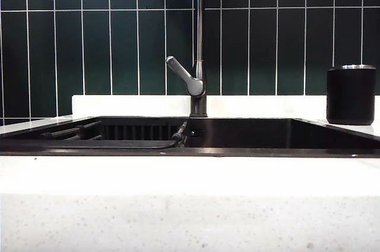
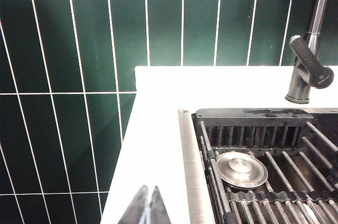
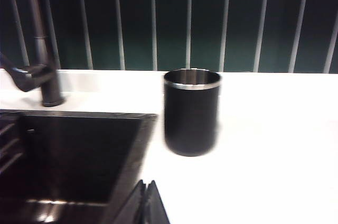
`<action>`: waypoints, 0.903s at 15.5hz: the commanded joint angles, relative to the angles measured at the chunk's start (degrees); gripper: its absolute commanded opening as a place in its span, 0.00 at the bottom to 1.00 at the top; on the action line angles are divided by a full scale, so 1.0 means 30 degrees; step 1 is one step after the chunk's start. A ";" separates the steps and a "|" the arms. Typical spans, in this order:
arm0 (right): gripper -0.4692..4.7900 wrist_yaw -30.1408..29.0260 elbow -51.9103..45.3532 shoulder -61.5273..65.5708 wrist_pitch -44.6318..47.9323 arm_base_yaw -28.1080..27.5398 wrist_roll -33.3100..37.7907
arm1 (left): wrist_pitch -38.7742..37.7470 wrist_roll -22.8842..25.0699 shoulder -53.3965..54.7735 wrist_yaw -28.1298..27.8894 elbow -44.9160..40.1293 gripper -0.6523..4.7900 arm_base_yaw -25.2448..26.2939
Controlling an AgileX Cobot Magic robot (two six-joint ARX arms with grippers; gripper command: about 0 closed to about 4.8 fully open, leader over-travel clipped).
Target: Pick up the mug next to the sink, go to the faucet to get some water, pour the water into the sink, and finally put the mug back to its place.
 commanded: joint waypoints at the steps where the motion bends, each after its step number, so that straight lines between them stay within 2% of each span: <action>1: 0.08 -0.0022 -0.0109 -0.0051 0.0335 -0.1035 0.0007 | 0.0219 -0.0044 0.0022 0.0007 0.0073 0.11 0.0000; 14: 0.08 -0.0029 -0.0109 -0.0051 0.0328 -0.1115 0.0007 | 0.0219 -0.0044 0.0022 0.0007 0.0073 0.11 0.0000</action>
